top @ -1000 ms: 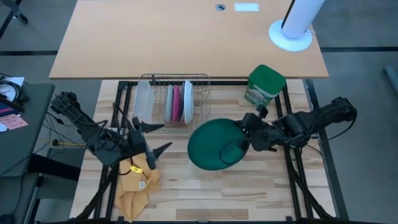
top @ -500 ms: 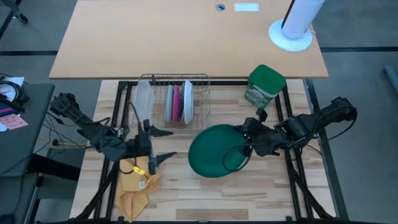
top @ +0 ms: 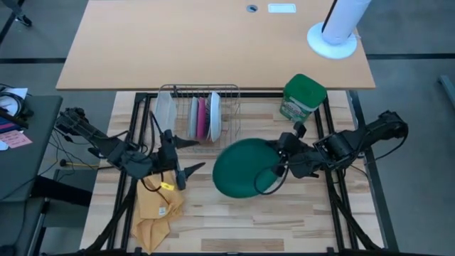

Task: Sort dishes
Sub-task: Put the green plate into the dish rack

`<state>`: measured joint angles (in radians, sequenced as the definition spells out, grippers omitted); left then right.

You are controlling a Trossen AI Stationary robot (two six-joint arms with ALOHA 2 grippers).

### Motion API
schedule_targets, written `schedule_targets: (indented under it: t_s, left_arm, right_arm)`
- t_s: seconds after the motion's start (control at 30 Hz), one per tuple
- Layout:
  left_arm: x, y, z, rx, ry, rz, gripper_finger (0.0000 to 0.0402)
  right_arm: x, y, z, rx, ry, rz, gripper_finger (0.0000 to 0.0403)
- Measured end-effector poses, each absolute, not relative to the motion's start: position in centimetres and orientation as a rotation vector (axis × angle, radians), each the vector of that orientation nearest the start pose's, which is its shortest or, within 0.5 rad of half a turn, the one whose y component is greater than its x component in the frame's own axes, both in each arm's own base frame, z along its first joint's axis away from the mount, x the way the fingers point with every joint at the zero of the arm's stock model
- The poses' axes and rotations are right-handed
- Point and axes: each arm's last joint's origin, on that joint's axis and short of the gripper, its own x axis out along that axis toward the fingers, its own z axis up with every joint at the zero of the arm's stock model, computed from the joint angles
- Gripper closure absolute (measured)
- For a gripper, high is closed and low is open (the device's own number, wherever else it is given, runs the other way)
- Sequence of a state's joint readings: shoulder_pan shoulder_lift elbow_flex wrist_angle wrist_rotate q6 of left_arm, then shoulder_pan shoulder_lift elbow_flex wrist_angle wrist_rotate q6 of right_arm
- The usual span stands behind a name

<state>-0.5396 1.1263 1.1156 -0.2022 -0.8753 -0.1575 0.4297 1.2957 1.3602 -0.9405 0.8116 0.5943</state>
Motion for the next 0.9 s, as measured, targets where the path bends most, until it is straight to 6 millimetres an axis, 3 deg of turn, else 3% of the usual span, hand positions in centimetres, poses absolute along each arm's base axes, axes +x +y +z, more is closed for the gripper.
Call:
schedule_targets:
  t_s: [0.63,0.9]
  left_arm:
    - [21.4,-10.1,38.3,-0.004,0.121,0.386,0.0073]
    - [22.7,-9.6,37.6,0.009,0.135,0.443,0.0073]
  right_arm:
    - [22.8,8.6,37.0,-0.045,0.477,-0.663,0.0403]
    - [22.9,8.6,37.0,-0.044,0.474,-0.665,0.0403]
